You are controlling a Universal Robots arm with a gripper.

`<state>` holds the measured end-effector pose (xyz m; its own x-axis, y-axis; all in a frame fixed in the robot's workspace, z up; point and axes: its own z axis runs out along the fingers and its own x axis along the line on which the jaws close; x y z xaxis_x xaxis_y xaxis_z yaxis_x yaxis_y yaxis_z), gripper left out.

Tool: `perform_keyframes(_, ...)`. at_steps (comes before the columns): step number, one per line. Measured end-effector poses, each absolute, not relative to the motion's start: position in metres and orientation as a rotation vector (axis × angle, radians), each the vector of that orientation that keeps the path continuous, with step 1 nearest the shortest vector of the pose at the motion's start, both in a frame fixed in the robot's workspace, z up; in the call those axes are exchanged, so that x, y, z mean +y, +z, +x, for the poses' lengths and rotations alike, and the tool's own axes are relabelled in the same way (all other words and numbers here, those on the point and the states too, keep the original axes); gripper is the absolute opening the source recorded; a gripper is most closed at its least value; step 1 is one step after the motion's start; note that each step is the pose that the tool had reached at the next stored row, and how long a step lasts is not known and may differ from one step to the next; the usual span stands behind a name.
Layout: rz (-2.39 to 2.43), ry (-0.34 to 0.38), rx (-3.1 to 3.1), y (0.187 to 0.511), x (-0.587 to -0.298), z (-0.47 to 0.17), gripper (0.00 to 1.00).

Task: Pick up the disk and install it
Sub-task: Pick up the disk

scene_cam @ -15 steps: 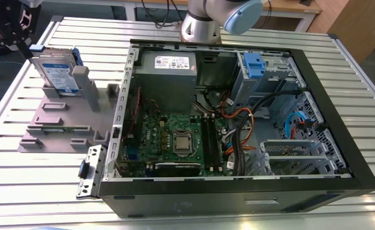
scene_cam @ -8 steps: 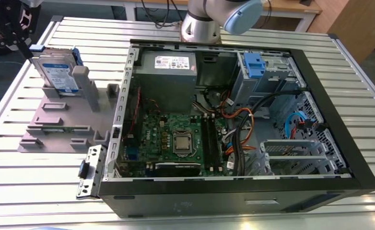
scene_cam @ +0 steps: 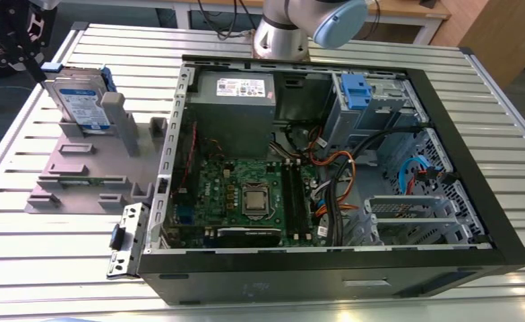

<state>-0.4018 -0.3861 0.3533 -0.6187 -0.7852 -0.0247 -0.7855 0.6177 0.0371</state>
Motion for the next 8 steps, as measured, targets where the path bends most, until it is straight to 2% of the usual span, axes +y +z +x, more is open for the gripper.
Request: perform_keyframes(8, -1.387, 0.069, 2.812, 0.3533, -0.3861, -0.4018, 0.11)
